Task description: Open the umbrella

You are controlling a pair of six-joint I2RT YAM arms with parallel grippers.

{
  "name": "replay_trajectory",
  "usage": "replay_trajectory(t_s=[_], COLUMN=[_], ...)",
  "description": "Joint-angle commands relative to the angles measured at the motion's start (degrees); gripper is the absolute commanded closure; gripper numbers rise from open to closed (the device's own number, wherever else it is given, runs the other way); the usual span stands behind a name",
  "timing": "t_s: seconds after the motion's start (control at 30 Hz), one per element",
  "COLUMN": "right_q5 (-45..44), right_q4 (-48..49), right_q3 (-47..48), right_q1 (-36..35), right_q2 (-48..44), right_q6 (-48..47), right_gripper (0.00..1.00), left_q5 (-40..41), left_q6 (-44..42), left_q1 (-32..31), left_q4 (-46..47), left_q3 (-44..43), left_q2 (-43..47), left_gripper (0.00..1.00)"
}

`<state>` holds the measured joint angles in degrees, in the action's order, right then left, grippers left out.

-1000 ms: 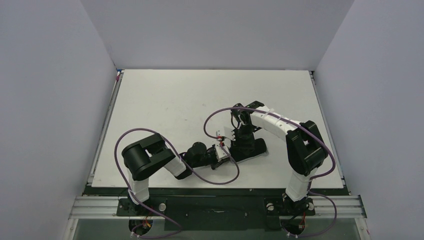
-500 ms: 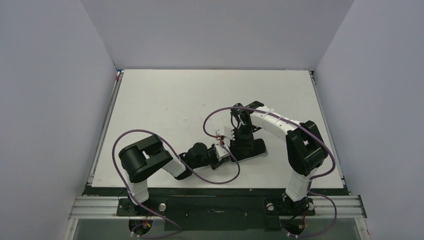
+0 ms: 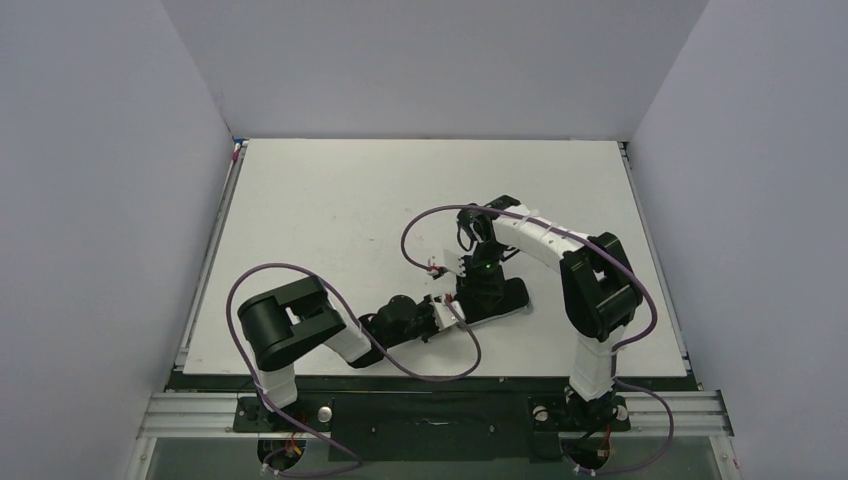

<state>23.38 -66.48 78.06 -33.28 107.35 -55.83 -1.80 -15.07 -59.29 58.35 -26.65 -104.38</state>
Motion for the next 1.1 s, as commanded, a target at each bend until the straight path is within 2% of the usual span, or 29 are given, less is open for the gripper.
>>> replay_trajectory(t_s=[0.0, 0.13, 0.2, 0.5, 0.83, 0.97, 1.07], right_q5=[5.6, 5.69, 5.79, 7.2, 8.31, 8.31, 8.46], right_q4=[4.31, 4.12, 3.96, 0.06, -5.2, -5.15, -4.2], right_q3=[-0.2, 0.14, 0.11, 0.38, 3.5, 4.13, 4.98], right_q1=[-0.33, -0.17, -0.17, -0.88, -1.35, -1.08, -0.07], right_q2=[4.9, 5.69, 5.72, 6.48, 9.38, 9.73, 10.08], right_q6=[-0.72, -0.18, -0.34, -3.33, -6.17, -5.63, -3.45], right_gripper=[1.0, 1.0, 1.0, 1.0, 1.0, 1.0, 1.0], left_q5=[1.21, 1.27, 1.31, 4.55, -0.18, -2.43, -4.03], left_q6=[-2.71, -2.71, -2.84, -6.13, -10.45, -9.84, -8.68], left_q1=[-2.04, -2.38, -2.46, -2.12, -0.83, -0.3, -0.14], left_q4=[7.21, 7.04, 6.99, 7.5, 8.47, 7.41, 6.91], left_q3=[-0.41, -0.97, -1.41, -4.01, -4.12, -3.64, -2.44], left_q2=[2.37, 2.36, 2.01, -0.12, -1.41, -0.69, 0.32], left_gripper=[0.83, 0.73, 0.71, 0.74, 0.9, 1.0, 1.0])
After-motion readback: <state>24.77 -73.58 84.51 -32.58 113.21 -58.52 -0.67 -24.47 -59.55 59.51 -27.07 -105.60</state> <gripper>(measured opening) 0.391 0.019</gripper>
